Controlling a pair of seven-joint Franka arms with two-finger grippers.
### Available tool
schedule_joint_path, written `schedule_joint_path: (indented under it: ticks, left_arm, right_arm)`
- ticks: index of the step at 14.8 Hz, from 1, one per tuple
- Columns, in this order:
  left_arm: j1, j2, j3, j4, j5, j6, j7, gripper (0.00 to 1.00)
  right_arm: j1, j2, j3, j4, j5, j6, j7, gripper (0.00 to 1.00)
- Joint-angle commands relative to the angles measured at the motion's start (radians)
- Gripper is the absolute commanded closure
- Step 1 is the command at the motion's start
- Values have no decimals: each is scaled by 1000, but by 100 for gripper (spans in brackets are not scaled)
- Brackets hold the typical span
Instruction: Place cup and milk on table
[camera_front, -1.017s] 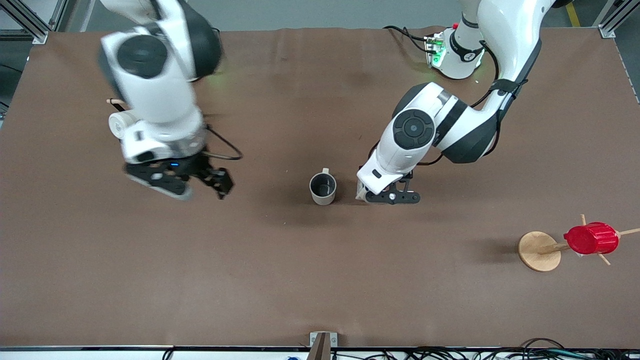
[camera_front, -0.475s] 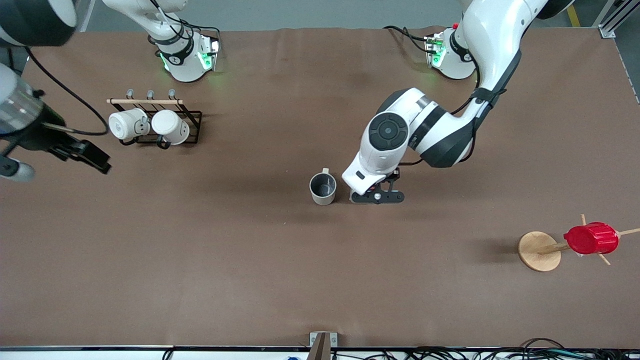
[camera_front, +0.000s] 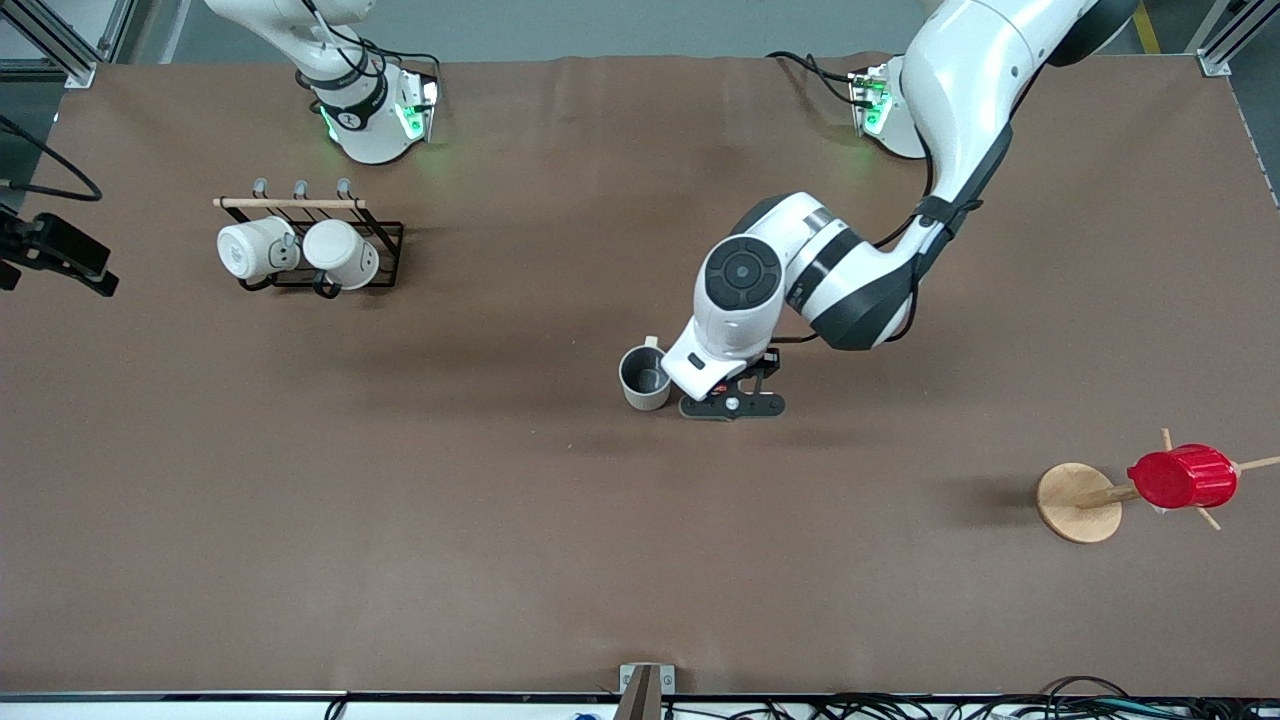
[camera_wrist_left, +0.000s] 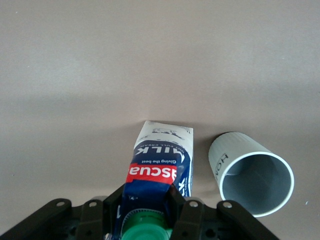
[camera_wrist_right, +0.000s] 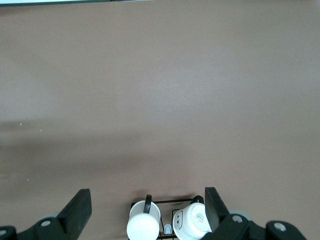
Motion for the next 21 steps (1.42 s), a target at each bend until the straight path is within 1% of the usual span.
schedule_joint_path:
  ticks: [1, 2, 8, 9, 13, 16, 17, 18, 19, 20, 21]
  left_arm:
    - [-29, 15, 3, 38, 26, -19, -18, 82]
    - [-30, 14, 1, 37, 26, -20, -21, 82]
    - [-20, 2, 1, 31, 19, -28, -35, 80]
    - [-20, 2, 1, 29, 19, -30, -42, 79]
    - [-15, 2, 1, 23, 20, -30, -61, 68]
    - [-15, 0, 1, 15, 20, -30, -68, 64]
    - [-15, -1, 1, 14, 22, -30, -67, 58]
    - [-13, -1, 1, 15, 22, -30, -61, 46]
    - [-13, -1, 1, 15, 23, -30, -58, 26]
    - [-15, -3, 3, 17, 34, -28, -55, 0]
    - [-16, -4, 3, 20, 36, -28, -55, 0]
  right_arm:
    - [6, -8, -14, -17, 28, -24, 57, 0]
    - [3, -12, -14, -37, 29, -23, 64, 0]
    - [5, -12, -12, -35, 34, -25, 76, 0]
    - [3, -12, -12, -34, 34, -28, 78, 0]
    - [2, -15, -12, -32, 34, -31, 78, 0]
    - [3, -14, -9, -32, 35, -29, 78, 0]
    - [2, -14, -11, -32, 35, -32, 78, 0]
    - [2, -15, -12, -32, 35, -35, 78, 0]
    - [2, -15, -12, -32, 35, -41, 78, 0]
    - [2, -15, -12, -32, 35, -41, 78, 0]
    - [0, -15, -12, -31, 35, -41, 78, 0]
